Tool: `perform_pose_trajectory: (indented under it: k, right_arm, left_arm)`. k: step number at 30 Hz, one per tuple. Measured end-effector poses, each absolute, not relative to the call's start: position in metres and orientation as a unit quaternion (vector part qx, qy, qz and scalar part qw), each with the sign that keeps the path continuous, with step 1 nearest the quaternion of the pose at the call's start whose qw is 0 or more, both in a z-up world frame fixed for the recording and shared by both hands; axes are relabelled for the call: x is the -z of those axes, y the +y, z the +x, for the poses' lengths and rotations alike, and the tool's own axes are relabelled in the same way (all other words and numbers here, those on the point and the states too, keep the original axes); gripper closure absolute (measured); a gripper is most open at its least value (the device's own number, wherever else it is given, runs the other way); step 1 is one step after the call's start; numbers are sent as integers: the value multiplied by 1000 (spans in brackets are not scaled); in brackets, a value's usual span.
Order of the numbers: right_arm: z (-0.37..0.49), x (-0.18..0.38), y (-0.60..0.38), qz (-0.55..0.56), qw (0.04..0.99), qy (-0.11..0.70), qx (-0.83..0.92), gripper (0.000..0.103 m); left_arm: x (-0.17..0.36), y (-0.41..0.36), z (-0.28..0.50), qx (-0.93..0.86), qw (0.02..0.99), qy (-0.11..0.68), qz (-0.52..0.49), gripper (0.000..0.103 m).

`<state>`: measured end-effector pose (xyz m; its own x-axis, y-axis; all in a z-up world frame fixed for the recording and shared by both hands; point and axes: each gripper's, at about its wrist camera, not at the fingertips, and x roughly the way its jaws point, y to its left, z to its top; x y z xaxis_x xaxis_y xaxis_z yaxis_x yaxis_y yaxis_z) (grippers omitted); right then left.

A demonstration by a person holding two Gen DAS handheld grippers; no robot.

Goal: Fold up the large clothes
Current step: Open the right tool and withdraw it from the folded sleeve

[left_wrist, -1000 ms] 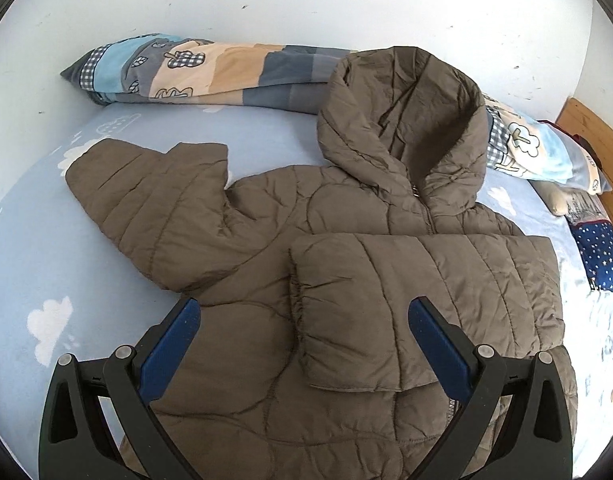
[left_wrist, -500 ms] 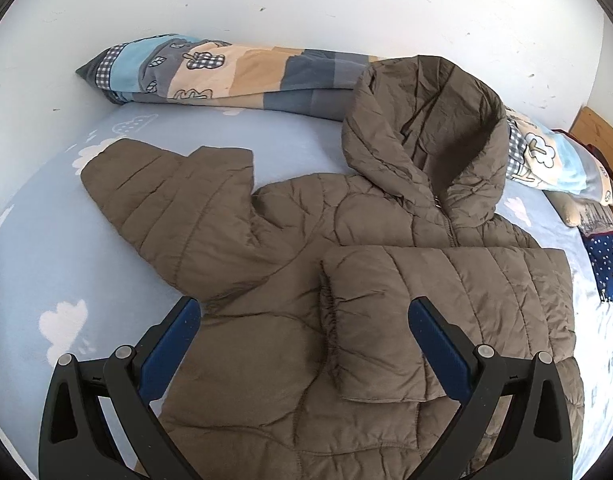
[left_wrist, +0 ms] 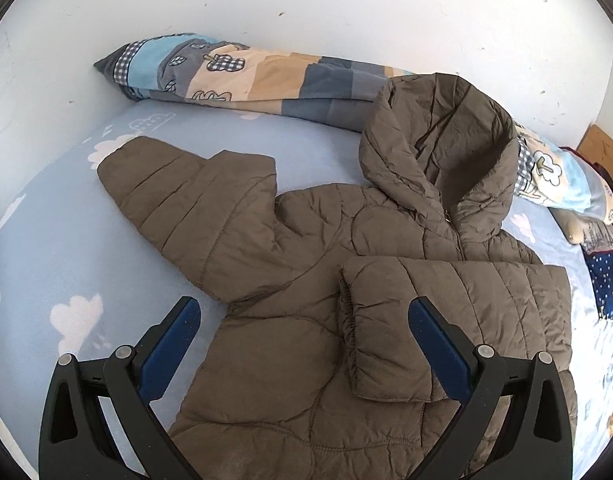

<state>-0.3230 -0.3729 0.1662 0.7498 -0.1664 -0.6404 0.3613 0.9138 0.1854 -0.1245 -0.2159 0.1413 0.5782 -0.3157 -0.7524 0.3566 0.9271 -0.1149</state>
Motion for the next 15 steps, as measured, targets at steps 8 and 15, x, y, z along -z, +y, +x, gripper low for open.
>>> perform_pose_trajectory:
  k: [8, 15]
  right_arm:
    - [-272, -123, -372, 139, 902, 390, 121, 70]
    - [-261, -121, -361, 134, 902, 396, 105, 70]
  left_arm:
    - [-138, -199, -106, 159, 883, 441, -20, 0]
    - [-142, -194, -100, 157, 883, 441, -35, 0]
